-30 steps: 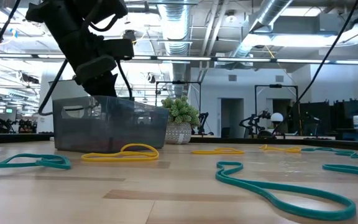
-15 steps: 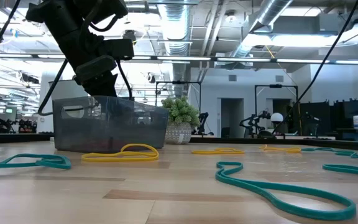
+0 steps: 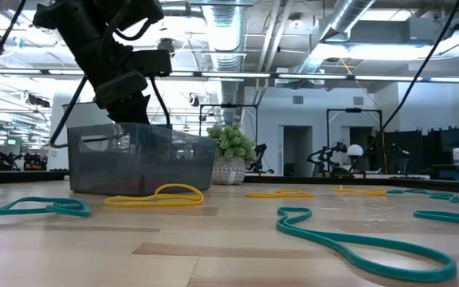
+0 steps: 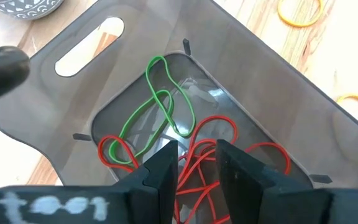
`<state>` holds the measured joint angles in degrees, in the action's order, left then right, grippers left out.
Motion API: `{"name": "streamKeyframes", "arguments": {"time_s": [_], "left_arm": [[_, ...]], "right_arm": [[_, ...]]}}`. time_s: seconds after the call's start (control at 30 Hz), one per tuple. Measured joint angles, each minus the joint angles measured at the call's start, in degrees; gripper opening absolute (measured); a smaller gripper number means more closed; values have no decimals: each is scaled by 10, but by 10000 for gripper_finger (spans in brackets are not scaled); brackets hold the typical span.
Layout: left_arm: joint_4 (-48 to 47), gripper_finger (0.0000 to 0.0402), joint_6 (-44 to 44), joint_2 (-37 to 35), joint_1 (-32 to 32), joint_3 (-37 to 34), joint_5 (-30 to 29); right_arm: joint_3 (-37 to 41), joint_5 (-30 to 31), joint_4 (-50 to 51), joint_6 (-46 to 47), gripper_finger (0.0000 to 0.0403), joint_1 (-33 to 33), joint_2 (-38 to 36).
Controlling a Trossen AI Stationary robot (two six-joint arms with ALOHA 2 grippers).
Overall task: Pick and place items into bin
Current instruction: Put the red rubber band into the black bin
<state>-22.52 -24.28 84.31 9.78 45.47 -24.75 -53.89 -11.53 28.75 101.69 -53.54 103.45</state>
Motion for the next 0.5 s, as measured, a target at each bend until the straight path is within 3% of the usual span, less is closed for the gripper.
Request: {"name": "streamKeyframes", "arguments": {"time_s": [0.2, 0.5], "left_arm": [[1, 100, 1, 0, -1, 0, 0], [19, 100, 1, 0, -1, 0, -25]], "right_arm": [[2, 70, 14, -37, 3, 5, -29], [-19, 254, 81, -172, 1, 40, -128]]}}
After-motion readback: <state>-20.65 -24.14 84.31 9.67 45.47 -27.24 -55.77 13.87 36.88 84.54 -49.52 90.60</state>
